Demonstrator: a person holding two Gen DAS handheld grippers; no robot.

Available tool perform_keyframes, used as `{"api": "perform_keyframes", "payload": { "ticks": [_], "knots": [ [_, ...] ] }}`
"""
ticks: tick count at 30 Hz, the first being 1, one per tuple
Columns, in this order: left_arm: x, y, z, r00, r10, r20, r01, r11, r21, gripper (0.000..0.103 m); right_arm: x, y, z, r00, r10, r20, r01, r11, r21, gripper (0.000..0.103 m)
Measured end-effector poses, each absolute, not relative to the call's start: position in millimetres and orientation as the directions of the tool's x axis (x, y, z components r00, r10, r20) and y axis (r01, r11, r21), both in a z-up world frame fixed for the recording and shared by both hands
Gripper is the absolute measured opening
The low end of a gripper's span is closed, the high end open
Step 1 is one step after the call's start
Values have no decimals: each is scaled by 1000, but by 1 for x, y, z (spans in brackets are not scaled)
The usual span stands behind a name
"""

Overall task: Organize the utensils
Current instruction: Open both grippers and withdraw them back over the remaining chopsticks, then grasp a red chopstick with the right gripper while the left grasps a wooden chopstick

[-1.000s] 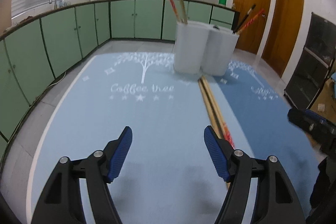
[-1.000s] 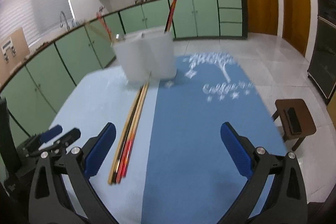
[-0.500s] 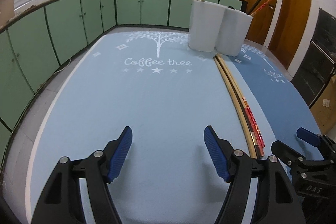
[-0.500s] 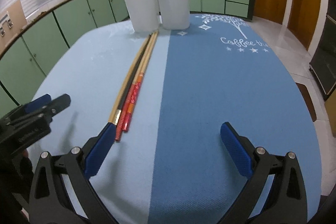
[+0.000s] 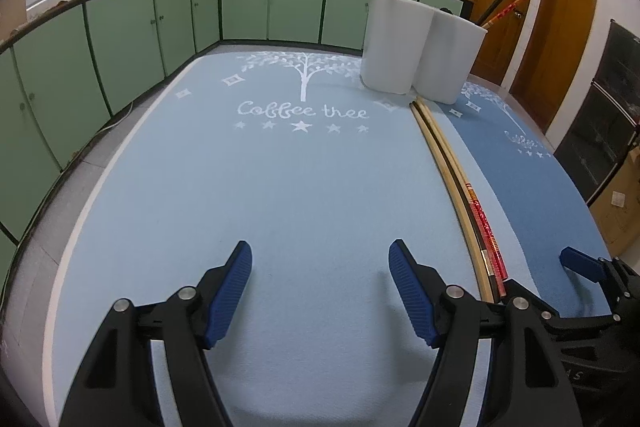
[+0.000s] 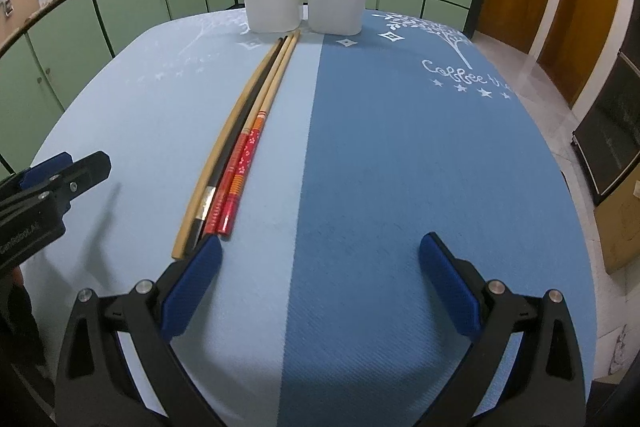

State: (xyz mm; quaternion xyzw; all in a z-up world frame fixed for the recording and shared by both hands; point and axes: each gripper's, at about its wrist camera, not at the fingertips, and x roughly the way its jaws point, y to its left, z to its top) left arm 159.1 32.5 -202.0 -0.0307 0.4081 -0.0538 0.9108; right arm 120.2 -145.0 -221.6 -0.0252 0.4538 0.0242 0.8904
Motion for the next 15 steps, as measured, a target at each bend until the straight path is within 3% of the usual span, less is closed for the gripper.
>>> {"api": "perform_keyframes", "payload": {
  "ticks": [9, 15],
  "knots": [
    [160, 35, -202, 658, -122, -743, 70, 992, -101, 71, 121, -137, -219, 593, 28, -805, -80, 996, -24, 95],
    [160, 36, -203, 656, -115, -746, 61, 993, -100, 71, 121, -132, -217, 600, 55, -798, -92, 996, 0, 68]
  ]
}}
